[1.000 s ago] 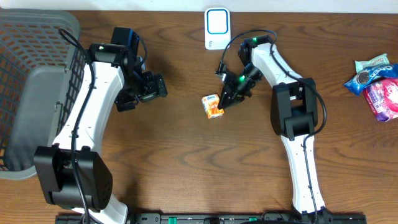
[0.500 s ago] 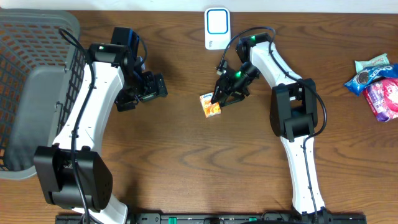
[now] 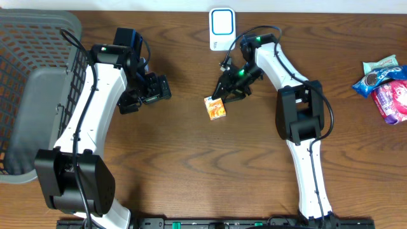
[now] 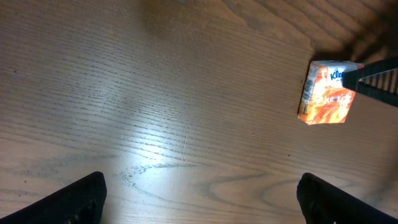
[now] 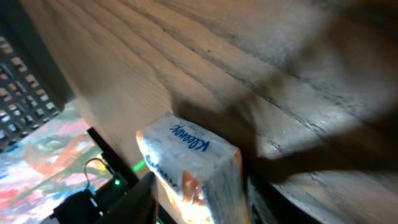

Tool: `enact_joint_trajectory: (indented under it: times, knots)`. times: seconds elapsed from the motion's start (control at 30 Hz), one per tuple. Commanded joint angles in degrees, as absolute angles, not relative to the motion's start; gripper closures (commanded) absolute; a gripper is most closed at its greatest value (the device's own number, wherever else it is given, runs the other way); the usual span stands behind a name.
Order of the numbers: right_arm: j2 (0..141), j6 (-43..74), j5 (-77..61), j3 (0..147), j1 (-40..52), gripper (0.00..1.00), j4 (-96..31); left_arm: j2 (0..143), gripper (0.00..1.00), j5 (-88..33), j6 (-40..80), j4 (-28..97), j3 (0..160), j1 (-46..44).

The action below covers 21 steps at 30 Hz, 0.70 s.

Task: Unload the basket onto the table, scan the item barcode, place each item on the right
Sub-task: 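Lift the Kleenex box and hold it in front of the scanner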

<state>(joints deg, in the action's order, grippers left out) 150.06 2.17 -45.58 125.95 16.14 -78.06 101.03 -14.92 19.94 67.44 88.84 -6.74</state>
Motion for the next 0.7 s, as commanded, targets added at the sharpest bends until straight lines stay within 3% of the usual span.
enact_joint_trajectory:
  times: [0.0, 0.2, 0.67]
  knots:
    - [151.83, 6.2, -33.85, 124.97, 18.24, 0.62, -77.49, 100.36, 0.02, -15.0, 20.69, 67.66, 89.1, -6.33]
    - [151.83, 6.2, -32.32, 123.44, 19.31, 0.62, -78.04, 100.36, 0.02, -15.0, 20.69, 67.68, 89.1, -6.33]
    - [151.83, 6.15, -30.94, 123.35, 18.09, 0.49, -83.05, 100.36, 0.02, -15.0, 20.69, 67.66, 89.1, -6.33]
